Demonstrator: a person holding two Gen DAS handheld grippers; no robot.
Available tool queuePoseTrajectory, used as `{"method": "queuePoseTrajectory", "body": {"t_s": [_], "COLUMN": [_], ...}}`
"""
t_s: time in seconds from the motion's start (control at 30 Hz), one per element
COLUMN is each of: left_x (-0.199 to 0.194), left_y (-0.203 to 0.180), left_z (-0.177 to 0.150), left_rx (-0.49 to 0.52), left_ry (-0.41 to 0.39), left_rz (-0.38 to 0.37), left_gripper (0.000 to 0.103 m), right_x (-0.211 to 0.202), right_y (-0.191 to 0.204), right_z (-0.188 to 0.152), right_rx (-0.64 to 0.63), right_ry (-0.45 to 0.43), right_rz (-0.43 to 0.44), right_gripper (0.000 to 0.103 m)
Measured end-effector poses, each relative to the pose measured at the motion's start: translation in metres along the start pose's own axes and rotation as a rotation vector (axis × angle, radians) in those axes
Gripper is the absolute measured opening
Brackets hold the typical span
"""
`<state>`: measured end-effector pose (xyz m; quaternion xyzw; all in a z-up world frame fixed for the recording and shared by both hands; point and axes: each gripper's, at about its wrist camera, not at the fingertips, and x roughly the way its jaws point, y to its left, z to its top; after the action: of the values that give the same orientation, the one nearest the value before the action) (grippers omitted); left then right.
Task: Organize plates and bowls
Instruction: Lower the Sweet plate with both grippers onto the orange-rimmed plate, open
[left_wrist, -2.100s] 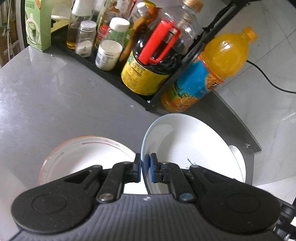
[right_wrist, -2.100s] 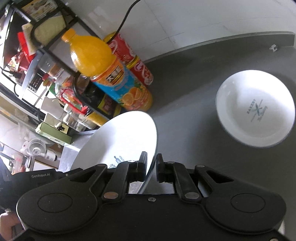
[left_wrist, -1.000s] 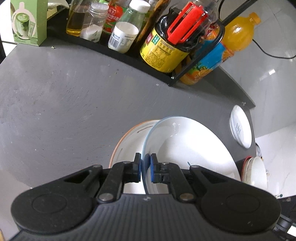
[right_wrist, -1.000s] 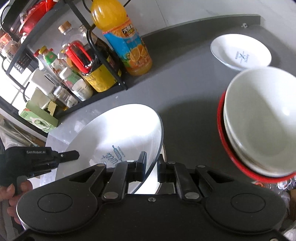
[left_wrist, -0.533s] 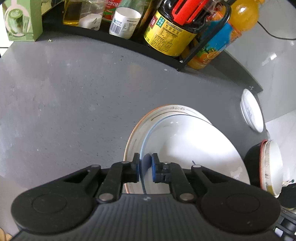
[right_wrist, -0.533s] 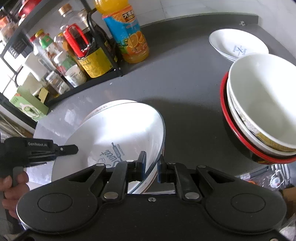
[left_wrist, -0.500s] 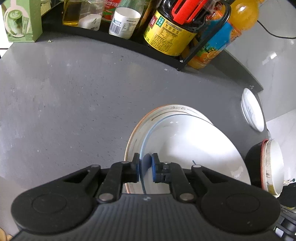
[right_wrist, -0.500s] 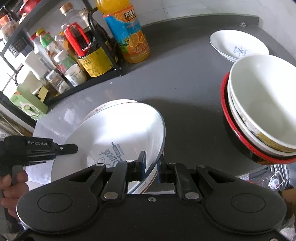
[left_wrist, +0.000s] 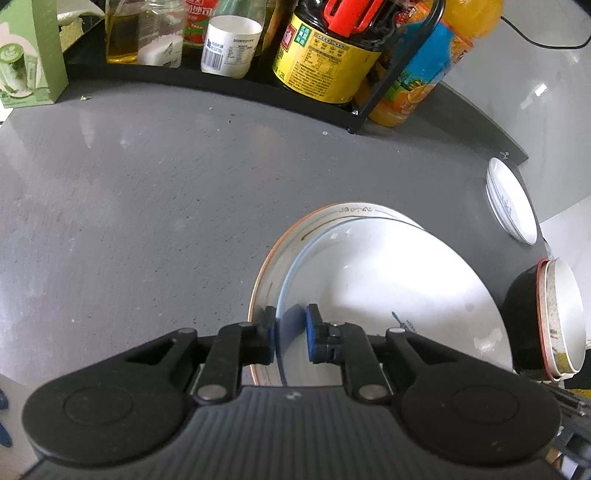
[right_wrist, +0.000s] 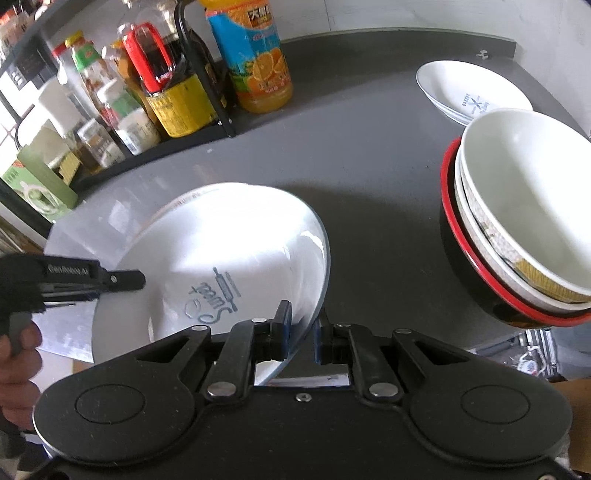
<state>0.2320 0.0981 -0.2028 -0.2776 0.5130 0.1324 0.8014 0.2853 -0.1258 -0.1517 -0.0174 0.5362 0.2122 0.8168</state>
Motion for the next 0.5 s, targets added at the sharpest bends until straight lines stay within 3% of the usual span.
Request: {"method": "queuePoseTrajectory", "body": {"t_s": [0.37,0.5], "left_x": [0.004,-0.0023], "left_y": [-0.0045,-0.0046], "left_z": [0.0051,0.0073], "left_rx": [0.022,0.034], "left_ry": [0.046,0.025], "left_rz": [0.016,0.029], "left_gripper": [0.015,0.016], "right_x": [0.0061,0.0082], "right_y": [0.0021,0.0004], "right_z": [0.0003,0.0004], "right_rx": [0.017,0.031], "right_ry": [-0.011,-0.018], "right_rz": [-0.041,-0.044], "right_gripper": [0.012,0.012]}}
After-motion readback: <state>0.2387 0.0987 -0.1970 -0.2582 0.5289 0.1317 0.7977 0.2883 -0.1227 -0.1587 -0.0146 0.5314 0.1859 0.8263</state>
